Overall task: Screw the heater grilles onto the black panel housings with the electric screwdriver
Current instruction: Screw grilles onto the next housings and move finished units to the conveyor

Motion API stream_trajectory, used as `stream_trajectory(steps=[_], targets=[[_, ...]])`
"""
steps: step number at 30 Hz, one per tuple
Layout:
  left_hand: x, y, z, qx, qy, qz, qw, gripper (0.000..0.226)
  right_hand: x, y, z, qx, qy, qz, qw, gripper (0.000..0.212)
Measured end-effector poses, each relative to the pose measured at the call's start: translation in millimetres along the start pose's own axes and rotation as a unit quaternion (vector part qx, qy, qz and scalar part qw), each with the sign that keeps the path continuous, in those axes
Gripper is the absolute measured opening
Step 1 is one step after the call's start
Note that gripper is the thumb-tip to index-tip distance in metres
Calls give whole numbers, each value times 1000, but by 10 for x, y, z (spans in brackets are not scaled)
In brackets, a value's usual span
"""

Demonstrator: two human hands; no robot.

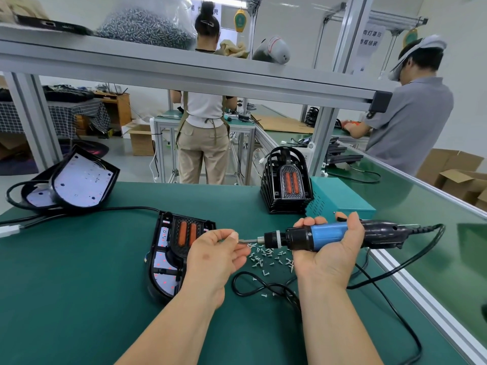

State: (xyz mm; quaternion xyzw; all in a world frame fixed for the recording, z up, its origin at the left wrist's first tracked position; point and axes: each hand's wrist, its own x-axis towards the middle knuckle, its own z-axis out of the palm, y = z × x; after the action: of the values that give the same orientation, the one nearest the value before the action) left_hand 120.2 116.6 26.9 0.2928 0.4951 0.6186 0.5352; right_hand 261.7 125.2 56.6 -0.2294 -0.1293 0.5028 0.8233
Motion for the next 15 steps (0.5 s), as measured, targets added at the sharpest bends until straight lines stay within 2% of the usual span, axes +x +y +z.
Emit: stream_trajectory(steps=[5,8,15], targets=[[-27,28,-1,14,-26,-23,999,6,39,-20,-5,5,-15,18,1000,20],[-22,36,-7,34,-27,-22,999,7,74,-14,14,53,-20,23,998,20],[-22,3,15,55,-26,-10,998,7,123,37,-29,54,-42,-3,998,18]])
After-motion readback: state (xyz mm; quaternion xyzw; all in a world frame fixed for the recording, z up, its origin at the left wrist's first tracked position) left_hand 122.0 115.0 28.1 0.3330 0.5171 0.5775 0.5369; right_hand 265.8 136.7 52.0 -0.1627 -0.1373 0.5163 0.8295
